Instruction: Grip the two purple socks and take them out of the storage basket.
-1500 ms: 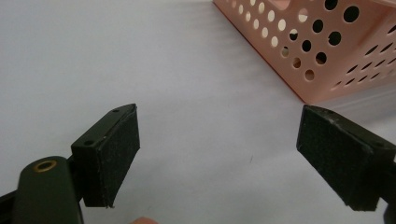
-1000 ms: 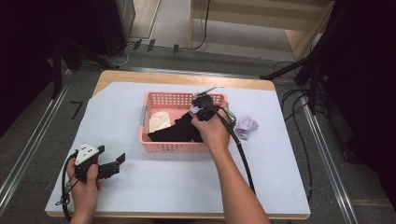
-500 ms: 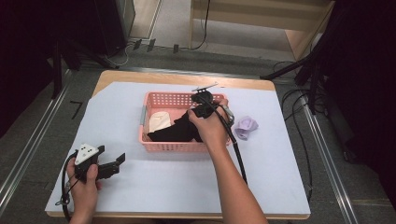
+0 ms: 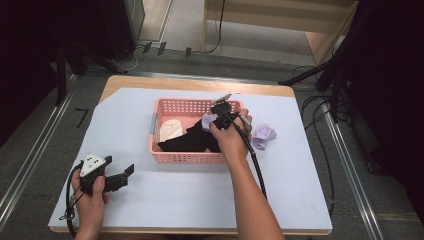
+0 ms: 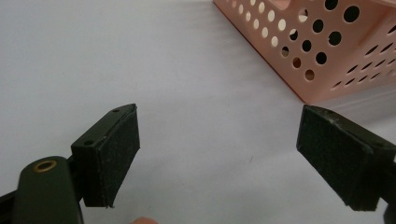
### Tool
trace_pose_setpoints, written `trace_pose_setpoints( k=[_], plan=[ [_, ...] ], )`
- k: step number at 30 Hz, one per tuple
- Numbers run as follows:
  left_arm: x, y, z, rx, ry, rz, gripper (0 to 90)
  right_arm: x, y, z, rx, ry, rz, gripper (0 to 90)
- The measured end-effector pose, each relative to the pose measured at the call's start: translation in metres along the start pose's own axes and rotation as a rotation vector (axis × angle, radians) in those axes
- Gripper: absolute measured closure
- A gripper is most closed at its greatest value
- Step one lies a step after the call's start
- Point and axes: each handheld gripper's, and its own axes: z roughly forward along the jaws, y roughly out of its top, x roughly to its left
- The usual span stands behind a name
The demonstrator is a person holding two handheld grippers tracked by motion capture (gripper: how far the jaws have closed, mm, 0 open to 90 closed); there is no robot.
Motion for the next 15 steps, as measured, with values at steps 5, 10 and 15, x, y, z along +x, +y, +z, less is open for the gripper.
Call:
trace_pose_setpoints(
  k=[5,10,15],
  plan=[
    [0.0,0.0,0.0,0.001,-0.001,0.0,14.4,-0.004,0.0,0.006,0.061,0.026,0.005,62.7],
    [0.0,0.0,0.0,0.001,0.0,0.001,14.4,-0.008,-0.003,0.0,0.044,0.038,0.005,87.6],
    [0.0,0.0,0.0,0.001,0.002,0.001,14.4,-0.014,-0.006,-0.008,0.012,0.071,0.023,88.3]
  ],
)
